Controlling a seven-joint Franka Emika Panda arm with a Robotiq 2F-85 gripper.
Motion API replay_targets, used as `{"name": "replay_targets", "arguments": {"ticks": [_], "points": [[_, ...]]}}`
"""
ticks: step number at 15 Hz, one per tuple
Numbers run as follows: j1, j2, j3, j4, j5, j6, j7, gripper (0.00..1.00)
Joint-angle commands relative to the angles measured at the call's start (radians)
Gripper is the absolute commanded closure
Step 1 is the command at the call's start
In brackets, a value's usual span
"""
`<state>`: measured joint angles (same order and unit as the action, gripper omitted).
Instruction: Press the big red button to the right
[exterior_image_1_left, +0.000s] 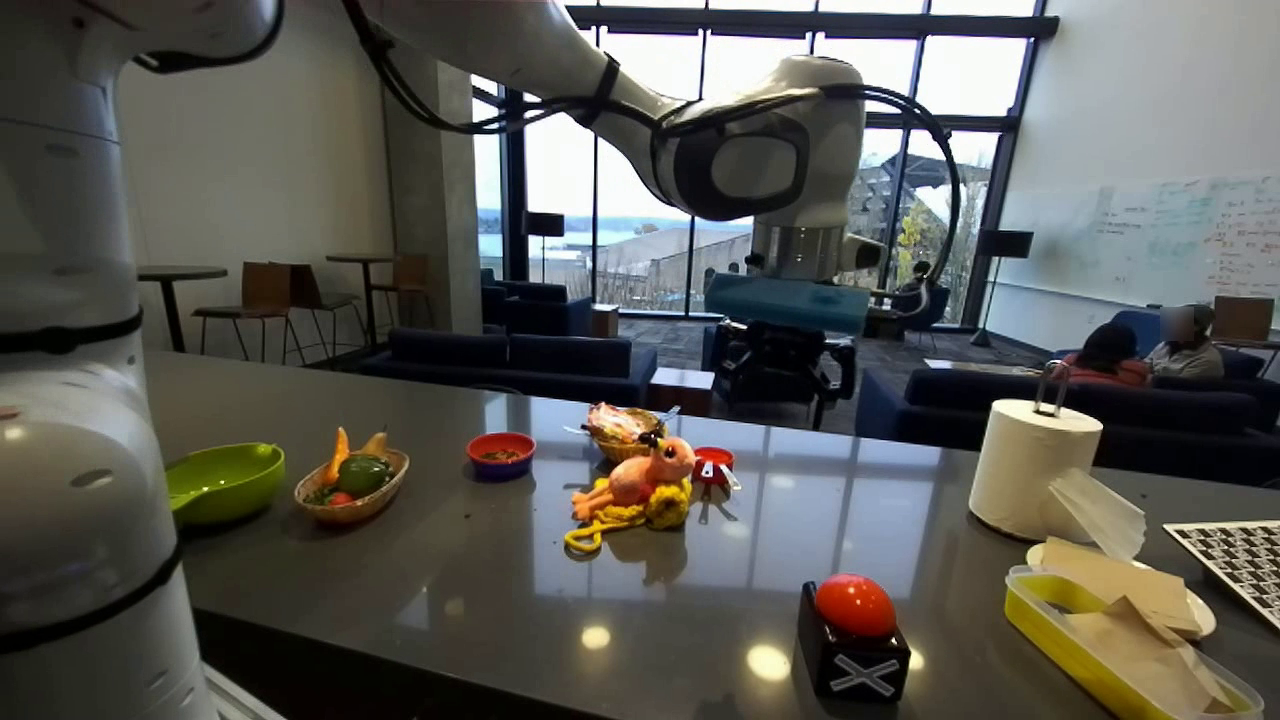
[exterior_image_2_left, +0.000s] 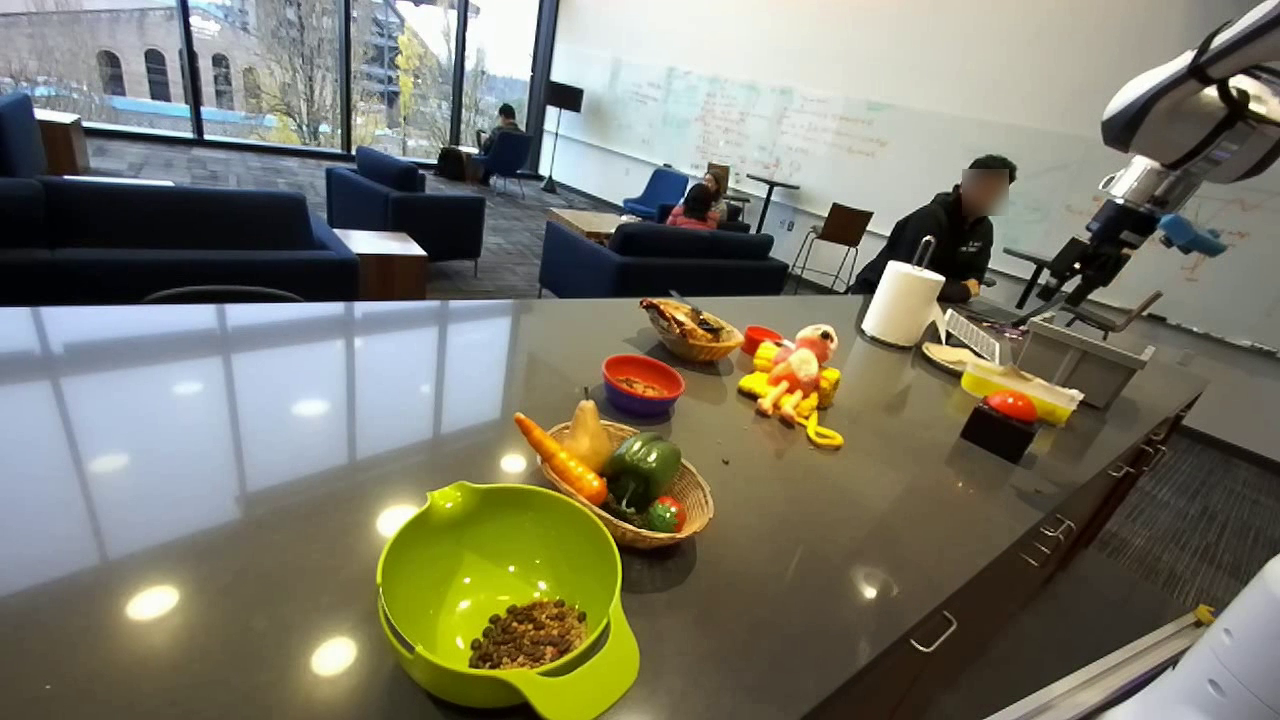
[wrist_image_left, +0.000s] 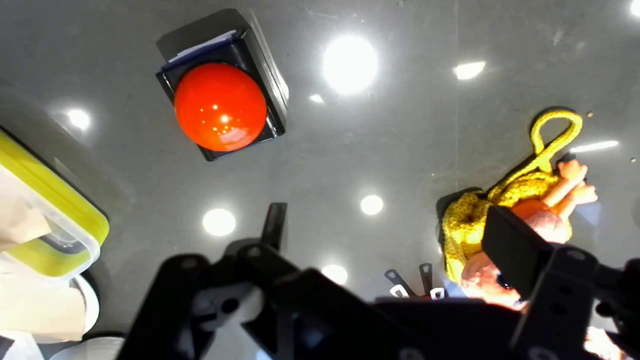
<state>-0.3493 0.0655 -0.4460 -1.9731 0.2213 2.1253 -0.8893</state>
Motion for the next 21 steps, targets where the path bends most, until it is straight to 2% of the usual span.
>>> {"name": "replay_targets", "arguments": {"ticks": [1,11,17,21], "points": [[-0.06,0.12,0.026,0.113,0.053,-0.044,-0.03,0.0],[-0.193,0.313,0.098,0.305,0.048,-0.18,0.013,0.0],[-0.234,0.37,0.152,0.317,0.147,-0.076,0.066,0.0],[-0.241,0.416,0.17,0.328,0.13,0.001,0.132,0.0]]}}
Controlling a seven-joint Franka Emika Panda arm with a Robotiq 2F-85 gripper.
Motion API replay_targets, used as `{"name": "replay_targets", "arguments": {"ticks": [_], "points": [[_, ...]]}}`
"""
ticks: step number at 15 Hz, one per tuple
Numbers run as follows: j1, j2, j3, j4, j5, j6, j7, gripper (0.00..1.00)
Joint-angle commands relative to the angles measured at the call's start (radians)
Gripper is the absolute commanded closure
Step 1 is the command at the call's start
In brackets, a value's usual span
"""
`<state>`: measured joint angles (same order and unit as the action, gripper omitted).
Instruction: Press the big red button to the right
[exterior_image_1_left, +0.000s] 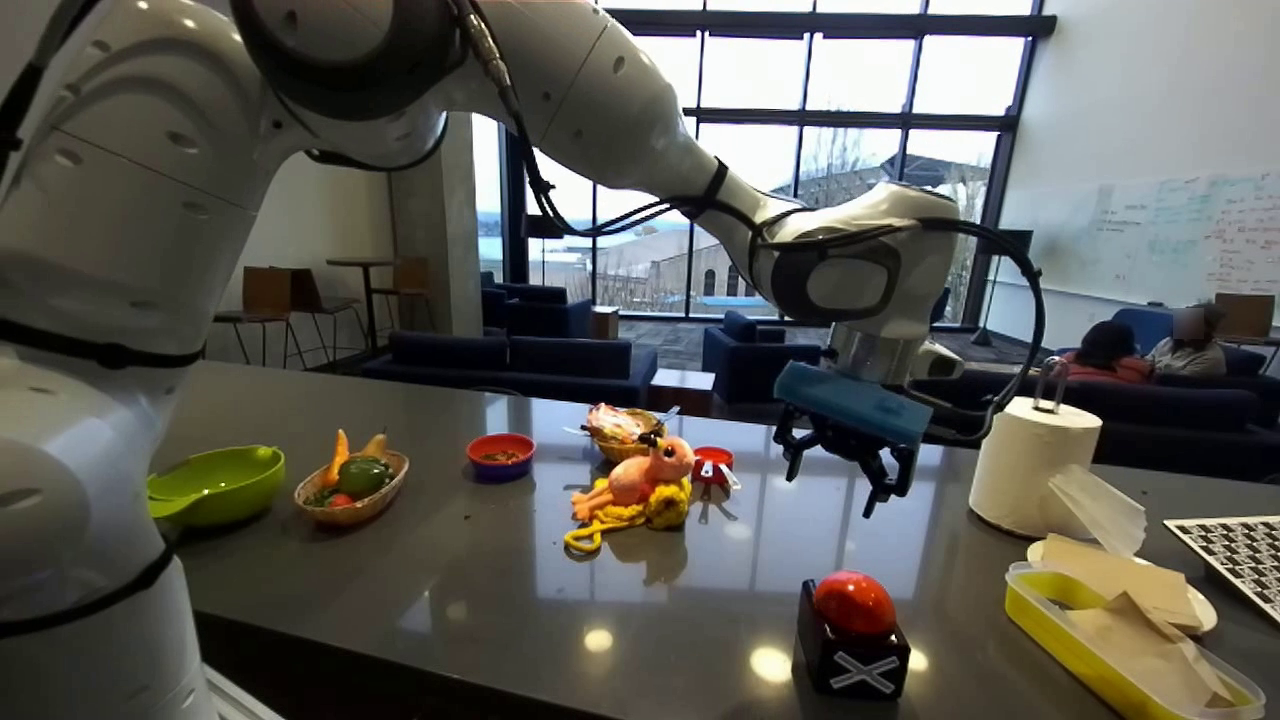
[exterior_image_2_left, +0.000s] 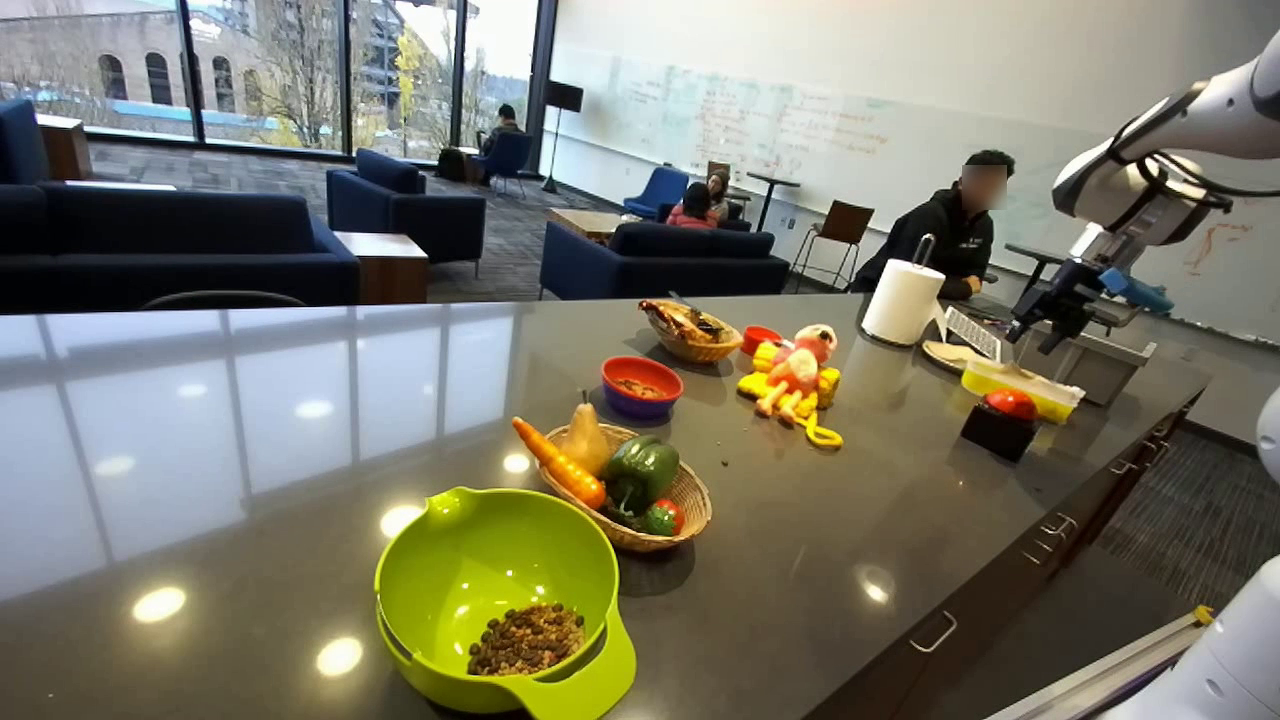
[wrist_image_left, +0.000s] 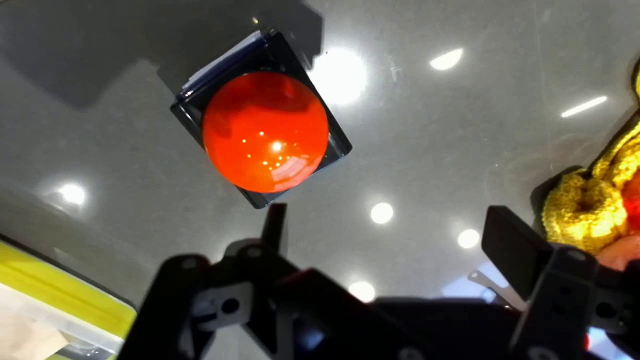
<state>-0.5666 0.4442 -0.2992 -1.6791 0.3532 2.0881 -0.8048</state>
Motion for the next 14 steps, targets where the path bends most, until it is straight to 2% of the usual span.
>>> {"name": "replay_targets", "arguments": {"ticks": [1,5,6,7,9,14], "points": [[-0.026,0.051,0.026,0.038,-0.006,0.059,0.065,0.0],[-0.048,0.083,0.036,0.02,-0.009,0.111,0.12,0.0],[-0.057,0.091,0.041,0.019,-0.008,0.116,0.133,0.25],[-0.067,0.099,0.045,0.017,-0.007,0.12,0.144,0.26],[-0.084,0.112,0.053,0.012,-0.01,0.129,0.162,0.39],[-0.108,0.129,0.091,0.018,-0.012,0.154,0.193,0.79]]}}
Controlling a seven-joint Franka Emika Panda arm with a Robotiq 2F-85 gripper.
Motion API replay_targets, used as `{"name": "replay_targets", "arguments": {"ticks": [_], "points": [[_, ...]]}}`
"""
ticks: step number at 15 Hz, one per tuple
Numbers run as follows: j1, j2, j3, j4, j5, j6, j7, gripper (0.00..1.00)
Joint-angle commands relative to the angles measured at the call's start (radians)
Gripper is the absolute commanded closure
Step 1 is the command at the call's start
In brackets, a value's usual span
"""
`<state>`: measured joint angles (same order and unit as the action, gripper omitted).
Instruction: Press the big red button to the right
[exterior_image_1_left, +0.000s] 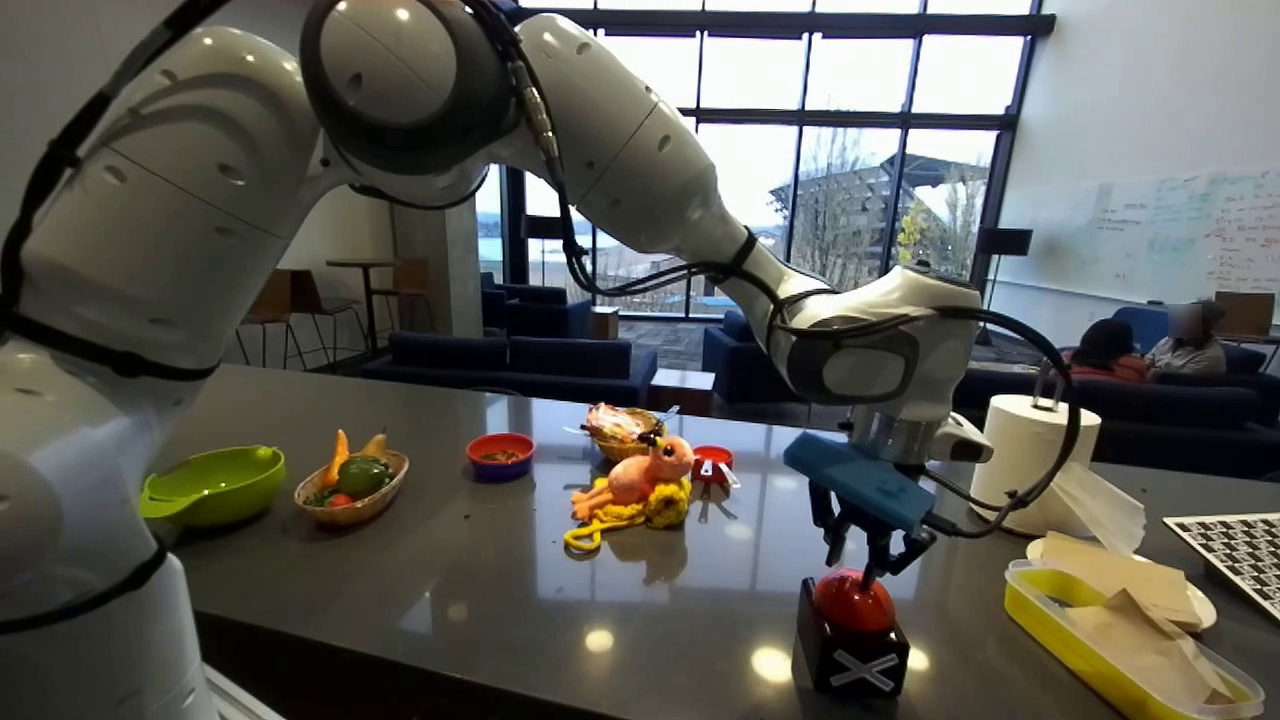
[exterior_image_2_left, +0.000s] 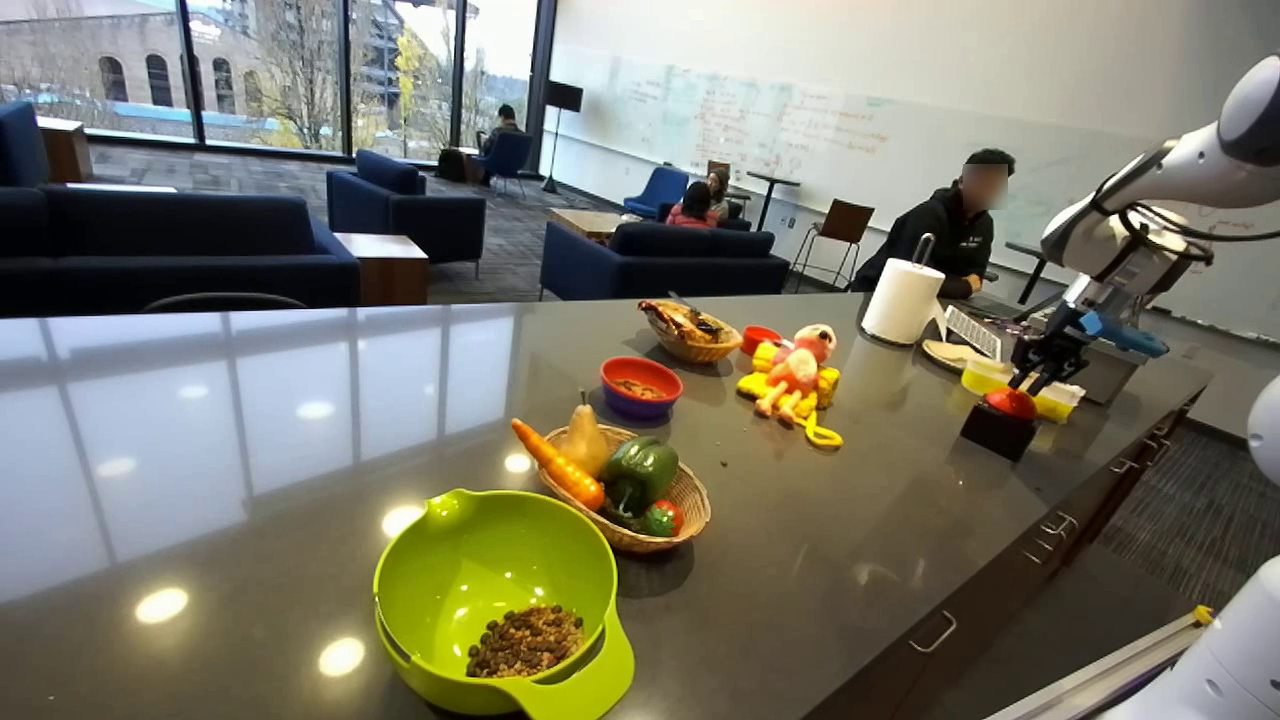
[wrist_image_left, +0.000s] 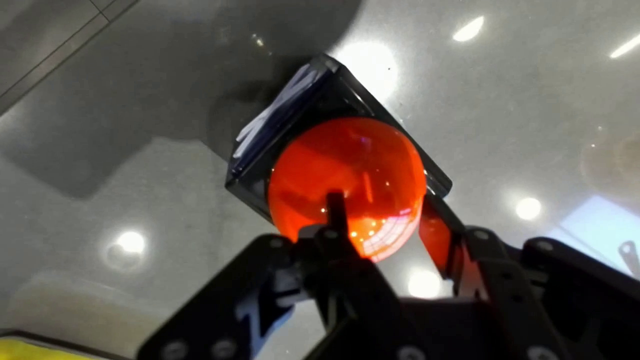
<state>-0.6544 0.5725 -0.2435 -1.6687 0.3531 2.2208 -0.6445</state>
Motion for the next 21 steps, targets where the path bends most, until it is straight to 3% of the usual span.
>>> {"name": "replay_targets", "arguments": {"ticks": [1,3,4,13,14,21], "points": [[-0.021,0.004,0.043,0.013,-0.011,0.028,0.038,0.88],[-0.015,0.006,0.053,0.028,-0.017,0.034,0.055,0.99],[-0.013,0.011,0.06,0.035,-0.019,0.035,0.064,1.0],[-0.011,-0.014,0.099,0.047,-0.025,0.014,0.105,1.0],[-0.029,-0.044,0.101,-0.021,-0.01,0.057,0.061,1.0],[-0.057,-0.077,0.086,-0.031,-0.026,0.019,0.07,1.0]]}}
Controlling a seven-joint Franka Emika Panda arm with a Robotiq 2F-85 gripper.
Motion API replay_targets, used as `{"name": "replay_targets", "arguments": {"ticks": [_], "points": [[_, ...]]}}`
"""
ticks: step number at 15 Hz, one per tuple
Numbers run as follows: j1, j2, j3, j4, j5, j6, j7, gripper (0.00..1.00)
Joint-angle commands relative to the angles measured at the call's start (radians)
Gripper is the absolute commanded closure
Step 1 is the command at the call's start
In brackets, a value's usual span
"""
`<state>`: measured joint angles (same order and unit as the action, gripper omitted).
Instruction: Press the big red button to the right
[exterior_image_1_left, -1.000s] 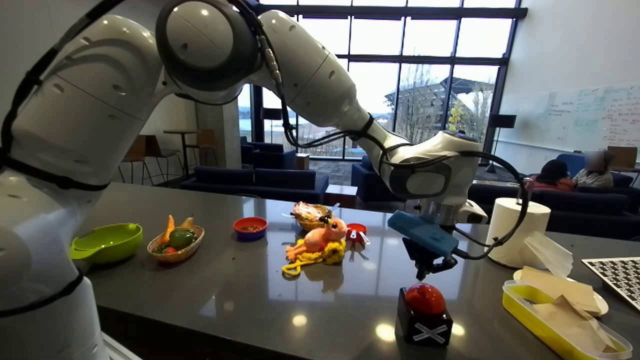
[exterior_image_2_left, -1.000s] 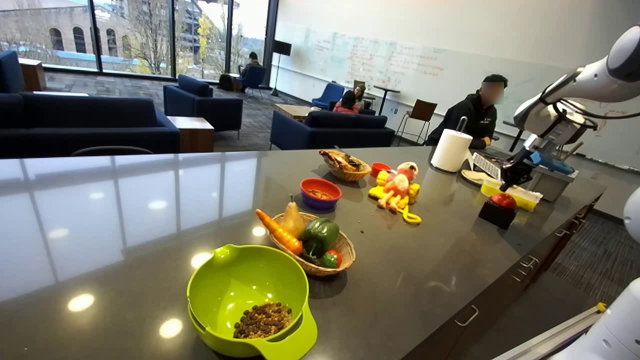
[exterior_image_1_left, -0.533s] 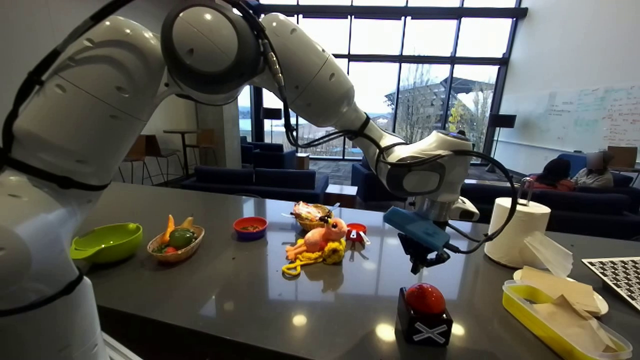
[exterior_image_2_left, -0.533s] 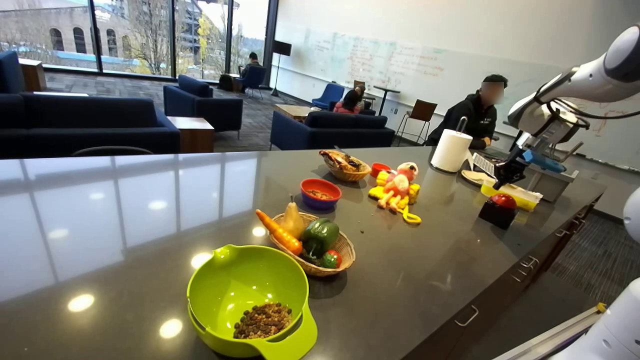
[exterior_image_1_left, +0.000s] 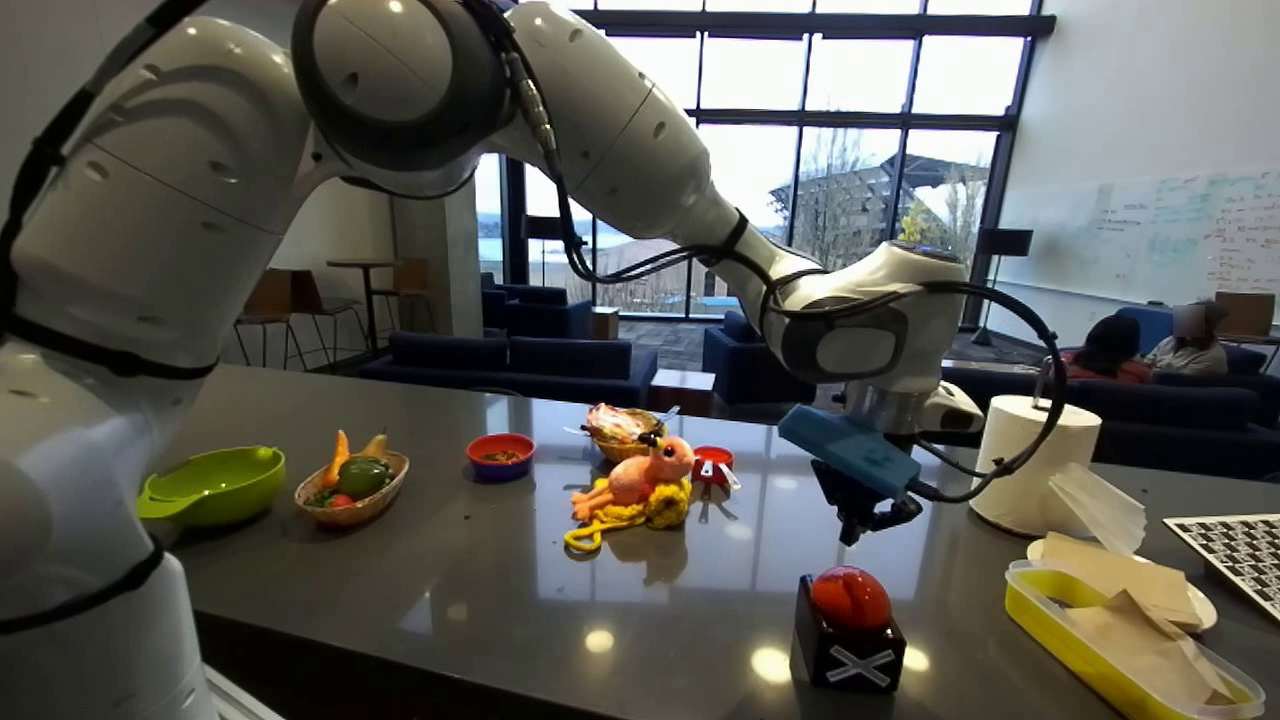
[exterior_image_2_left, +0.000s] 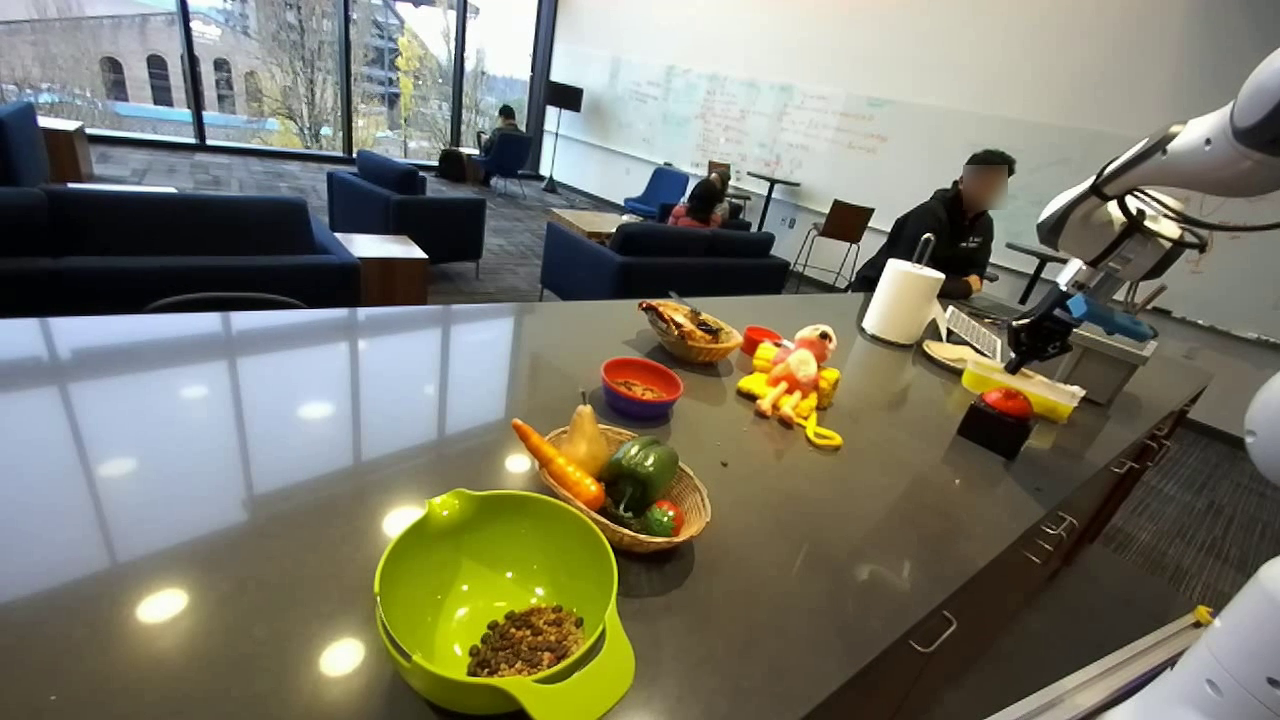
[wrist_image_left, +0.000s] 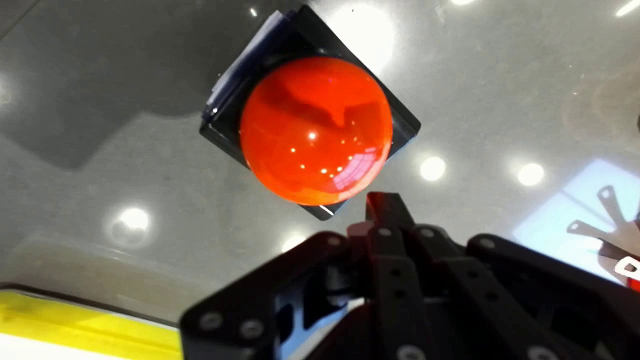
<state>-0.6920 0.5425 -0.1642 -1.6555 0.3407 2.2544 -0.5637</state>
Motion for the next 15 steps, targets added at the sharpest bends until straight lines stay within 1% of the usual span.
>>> {"name": "replay_targets", "arguments": {"ticks": [1,6,10,11,15], "points": [[-0.021,-0.052,0.009,-0.05,-0.015,-0.013,-0.013,1.0],[-0.014,-0.044,0.02,-0.063,-0.017,0.004,-0.031,1.0],[-0.011,-0.044,0.012,-0.076,-0.033,0.0,-0.024,1.0],[-0.015,-0.046,0.012,-0.075,-0.035,-0.016,-0.023,1.0],[-0.016,-0.037,0.009,-0.065,-0.05,-0.016,-0.017,1.0]]}}
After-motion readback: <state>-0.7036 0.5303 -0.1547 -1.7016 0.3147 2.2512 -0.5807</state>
